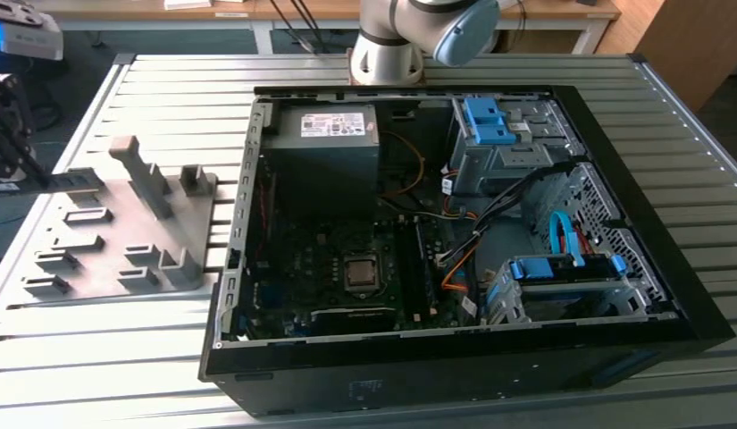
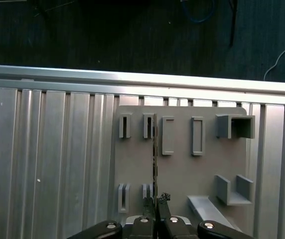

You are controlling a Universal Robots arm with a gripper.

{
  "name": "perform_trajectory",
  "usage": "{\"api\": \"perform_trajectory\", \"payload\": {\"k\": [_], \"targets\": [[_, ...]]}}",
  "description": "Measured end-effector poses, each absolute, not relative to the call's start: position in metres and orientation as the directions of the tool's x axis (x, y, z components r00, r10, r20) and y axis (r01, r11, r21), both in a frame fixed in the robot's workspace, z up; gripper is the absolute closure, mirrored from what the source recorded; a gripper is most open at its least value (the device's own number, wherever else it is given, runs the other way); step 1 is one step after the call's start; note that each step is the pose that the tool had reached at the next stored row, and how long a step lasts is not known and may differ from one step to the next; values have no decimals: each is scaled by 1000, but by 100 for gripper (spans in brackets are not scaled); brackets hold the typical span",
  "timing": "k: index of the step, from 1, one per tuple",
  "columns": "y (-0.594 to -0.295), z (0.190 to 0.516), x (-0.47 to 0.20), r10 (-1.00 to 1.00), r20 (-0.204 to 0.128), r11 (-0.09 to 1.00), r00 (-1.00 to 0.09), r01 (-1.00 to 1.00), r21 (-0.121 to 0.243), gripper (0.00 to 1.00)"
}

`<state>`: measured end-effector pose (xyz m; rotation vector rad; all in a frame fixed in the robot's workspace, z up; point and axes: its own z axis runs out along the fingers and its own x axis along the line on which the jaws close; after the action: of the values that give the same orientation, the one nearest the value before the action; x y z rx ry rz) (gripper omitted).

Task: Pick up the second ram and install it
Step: 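Pick up the second ram and move it above second insertion slot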

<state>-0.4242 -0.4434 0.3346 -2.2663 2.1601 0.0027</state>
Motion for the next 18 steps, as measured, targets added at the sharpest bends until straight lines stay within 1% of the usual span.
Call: {"api": "perform_trajectory", "payload": {"k": [18], "targets": [[-443,377,-424,-999,-9,-48,48,-999,-7,86]]}}
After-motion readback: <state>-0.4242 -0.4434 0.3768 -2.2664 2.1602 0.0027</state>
